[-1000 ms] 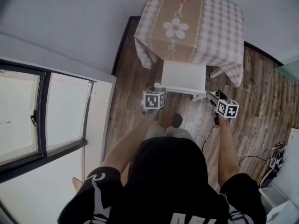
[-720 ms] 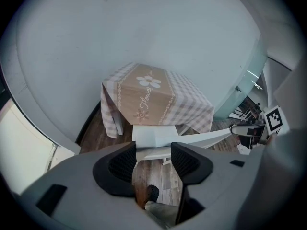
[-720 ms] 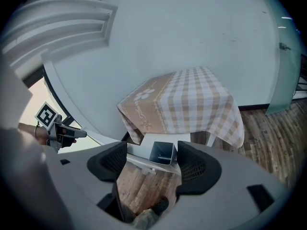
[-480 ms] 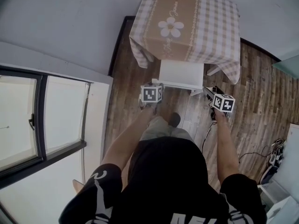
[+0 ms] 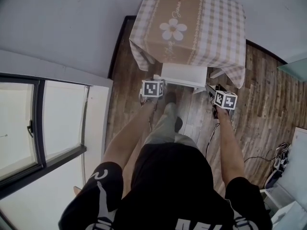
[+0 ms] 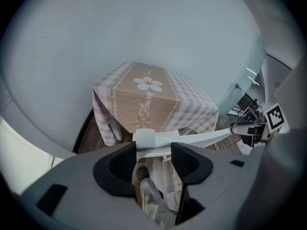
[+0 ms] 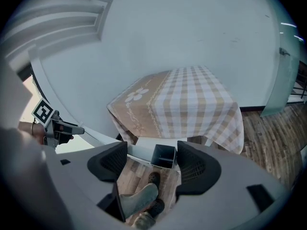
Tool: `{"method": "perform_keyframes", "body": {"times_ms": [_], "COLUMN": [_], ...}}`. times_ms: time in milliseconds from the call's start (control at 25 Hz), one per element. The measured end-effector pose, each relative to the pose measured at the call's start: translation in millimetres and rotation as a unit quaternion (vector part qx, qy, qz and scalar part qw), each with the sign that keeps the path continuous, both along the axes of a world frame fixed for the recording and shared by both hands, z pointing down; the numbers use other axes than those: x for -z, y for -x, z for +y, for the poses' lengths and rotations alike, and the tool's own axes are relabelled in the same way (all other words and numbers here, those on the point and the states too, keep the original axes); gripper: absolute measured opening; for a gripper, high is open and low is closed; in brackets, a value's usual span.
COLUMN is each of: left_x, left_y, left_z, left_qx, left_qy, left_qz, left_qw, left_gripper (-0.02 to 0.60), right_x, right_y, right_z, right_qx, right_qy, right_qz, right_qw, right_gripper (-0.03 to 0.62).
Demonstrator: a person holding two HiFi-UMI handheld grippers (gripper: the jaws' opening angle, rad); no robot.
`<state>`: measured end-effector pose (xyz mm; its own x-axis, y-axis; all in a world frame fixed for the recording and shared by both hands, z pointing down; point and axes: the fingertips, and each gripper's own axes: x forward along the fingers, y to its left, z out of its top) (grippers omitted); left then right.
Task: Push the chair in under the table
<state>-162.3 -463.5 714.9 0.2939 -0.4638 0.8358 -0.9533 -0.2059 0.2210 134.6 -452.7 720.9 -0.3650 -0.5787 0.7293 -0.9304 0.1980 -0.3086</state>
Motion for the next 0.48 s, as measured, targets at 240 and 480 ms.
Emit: {"method": "perform_keyframes", "body": {"times_ms": [240,480], "left_x": [-2,-2], "left_y": [-5,-12], "left_z": [-43,-87], "left_qx": [-0.008,-0.013], "left_qy": [0.009,0.011], "left_qz": [-0.002,-0.003], "left_qw": [0.9999,0.9999], "left_gripper": [0.237,0.238], "right_x": [1,2], "right_y": [-6,-12], "right_z": [-39,-81], "right_qx": [-0.009,-0.015], "right_qy": [0.006,0.008], "right_qz": [0.007,0.008], "right_qw": [1.000,1.000], "right_gripper": [0.339,0.341]}}
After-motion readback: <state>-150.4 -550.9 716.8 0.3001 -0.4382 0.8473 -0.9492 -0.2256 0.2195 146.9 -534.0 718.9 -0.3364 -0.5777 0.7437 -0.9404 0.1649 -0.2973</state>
